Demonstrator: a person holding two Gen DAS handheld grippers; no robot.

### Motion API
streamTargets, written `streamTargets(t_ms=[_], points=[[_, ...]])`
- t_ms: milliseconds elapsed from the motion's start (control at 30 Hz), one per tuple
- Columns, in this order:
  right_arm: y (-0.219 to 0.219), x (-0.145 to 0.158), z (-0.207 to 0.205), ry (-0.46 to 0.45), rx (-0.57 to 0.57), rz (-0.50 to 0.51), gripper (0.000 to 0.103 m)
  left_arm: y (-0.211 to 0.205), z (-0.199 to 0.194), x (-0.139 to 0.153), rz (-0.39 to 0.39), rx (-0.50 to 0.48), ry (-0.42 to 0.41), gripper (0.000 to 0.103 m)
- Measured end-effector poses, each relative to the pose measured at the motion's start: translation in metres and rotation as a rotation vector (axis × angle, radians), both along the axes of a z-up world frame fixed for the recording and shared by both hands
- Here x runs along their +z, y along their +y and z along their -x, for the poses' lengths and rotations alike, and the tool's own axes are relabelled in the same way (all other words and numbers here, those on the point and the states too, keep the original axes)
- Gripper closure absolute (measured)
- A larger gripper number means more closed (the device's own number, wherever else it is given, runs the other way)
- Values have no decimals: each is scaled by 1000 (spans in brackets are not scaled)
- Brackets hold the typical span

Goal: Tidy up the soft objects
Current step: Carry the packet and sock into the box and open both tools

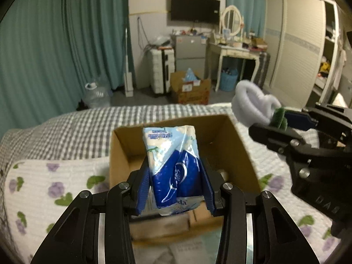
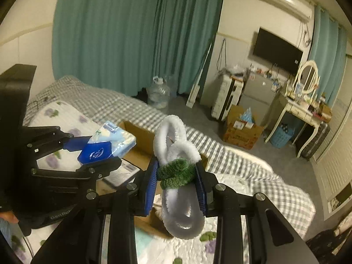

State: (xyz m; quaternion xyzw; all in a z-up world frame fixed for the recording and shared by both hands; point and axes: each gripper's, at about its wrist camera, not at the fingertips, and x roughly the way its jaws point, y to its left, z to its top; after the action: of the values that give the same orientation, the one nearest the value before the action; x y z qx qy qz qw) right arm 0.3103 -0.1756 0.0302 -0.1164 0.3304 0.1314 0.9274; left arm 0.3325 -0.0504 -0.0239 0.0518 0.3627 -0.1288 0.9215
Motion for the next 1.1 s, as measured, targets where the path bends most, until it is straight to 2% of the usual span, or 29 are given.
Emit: streamTargets(t_ms=[133, 267, 333, 367, 400, 467, 500, 567, 600, 733, 800, 933, 967, 1100], points=[[4, -42, -32, 57, 0, 9, 72, 0, -16, -22, -21, 3, 2, 61], [-1, -72, -50, 73, -22, -1, 70, 2, -19, -33, -20, 9, 12, 53], [-4, -77, -52, 80, -33, -5, 58, 1, -13, -33, -10, 12, 30, 50], [-5, -78, -50, 81, -36, 0, 46, -1, -11, -31, -16, 14, 39, 47], [-7, -77, -49, 72, -42, 6, 43, -3, -7, -29, -26, 18, 41, 45], [-9, -67, -39, 53, -56, 10, 37, -6, 3, -19, -55, 35, 26, 42], [-12, -58, -32, 46, -59, 2, 32, -5, 12, -8, -64, 47, 15, 36], [-17, -37, -17, 23, -69, 1, 29, -2, 28, 12, -52, 62, -7, 25], [-19, -24, -8, 7, -74, 7, 28, 1, 37, 25, -40, 67, -23, 20], [-25, 34, 32, -59, -98, 37, 19, 10, 78, 78, -25, 76, -104, 12], [-28, 59, 53, -82, -106, 33, 13, 15, 97, 100, -29, 86, -138, 1], [-31, 108, 99, -106, -127, 27, 4, 28, 141, 137, -22, 81, -203, 0], [-30, 115, 109, -107, -129, 29, 1, 31, 146, 141, -22, 82, -209, 0], [-26, 132, 145, -107, -127, 56, 0, 45, 180, 144, -11, 86, -228, 0]])
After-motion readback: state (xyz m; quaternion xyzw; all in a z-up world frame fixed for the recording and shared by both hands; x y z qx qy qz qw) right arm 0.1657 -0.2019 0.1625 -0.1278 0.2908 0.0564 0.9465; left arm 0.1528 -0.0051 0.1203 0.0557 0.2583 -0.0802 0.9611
